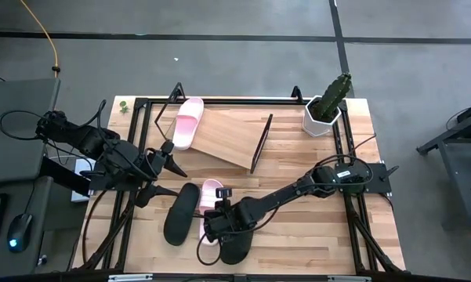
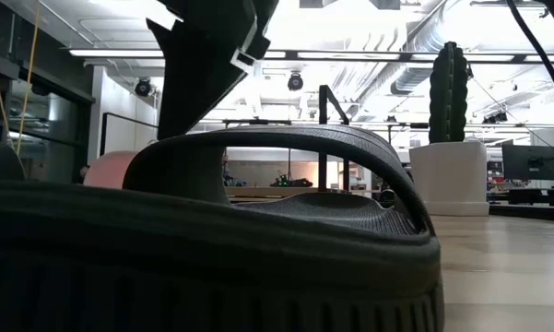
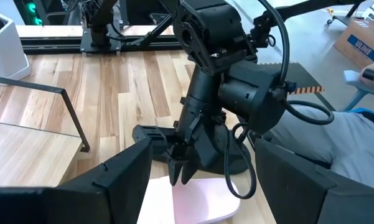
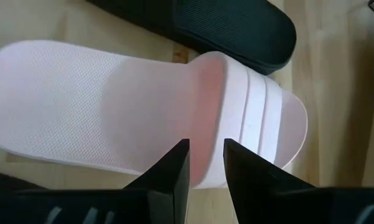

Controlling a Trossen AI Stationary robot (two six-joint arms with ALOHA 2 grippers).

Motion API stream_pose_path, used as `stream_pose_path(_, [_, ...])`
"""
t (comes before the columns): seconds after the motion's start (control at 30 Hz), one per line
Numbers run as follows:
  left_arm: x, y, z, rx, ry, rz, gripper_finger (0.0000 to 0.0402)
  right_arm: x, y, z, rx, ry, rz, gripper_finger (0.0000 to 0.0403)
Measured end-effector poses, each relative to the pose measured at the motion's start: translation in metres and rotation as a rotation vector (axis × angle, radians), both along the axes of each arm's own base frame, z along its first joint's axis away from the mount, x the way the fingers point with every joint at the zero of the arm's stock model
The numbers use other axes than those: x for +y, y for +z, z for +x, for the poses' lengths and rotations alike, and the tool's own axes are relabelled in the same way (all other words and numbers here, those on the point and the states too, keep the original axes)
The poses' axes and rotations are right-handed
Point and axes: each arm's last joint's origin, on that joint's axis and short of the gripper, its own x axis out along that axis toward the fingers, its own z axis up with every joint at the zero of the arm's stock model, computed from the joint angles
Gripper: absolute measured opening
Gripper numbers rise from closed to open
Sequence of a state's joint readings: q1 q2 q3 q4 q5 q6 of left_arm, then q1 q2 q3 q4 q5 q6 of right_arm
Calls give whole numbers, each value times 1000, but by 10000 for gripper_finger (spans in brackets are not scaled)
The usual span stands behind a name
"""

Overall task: Pick and place slides into the shelf
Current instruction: Put the pink slide on the shelf

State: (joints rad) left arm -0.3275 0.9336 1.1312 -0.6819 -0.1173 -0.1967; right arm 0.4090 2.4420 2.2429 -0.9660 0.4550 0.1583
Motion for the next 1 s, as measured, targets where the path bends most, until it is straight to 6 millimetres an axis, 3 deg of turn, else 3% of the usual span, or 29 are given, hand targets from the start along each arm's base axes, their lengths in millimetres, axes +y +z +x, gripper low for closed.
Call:
stream_pose_path(0.27, [0, 0, 0, 0, 0, 0, 264, 0, -2, 1, -7, -19, -9, 88])
stream_pose_path(0.63, [0, 0, 0, 1, -1, 1, 264, -1, -27, 4, 24, -35, -113, 88])
stream_pose_path(1.0, [0, 0, 0, 1, -1, 1, 264, -3, -26, 4, -9, -85, -158, 88])
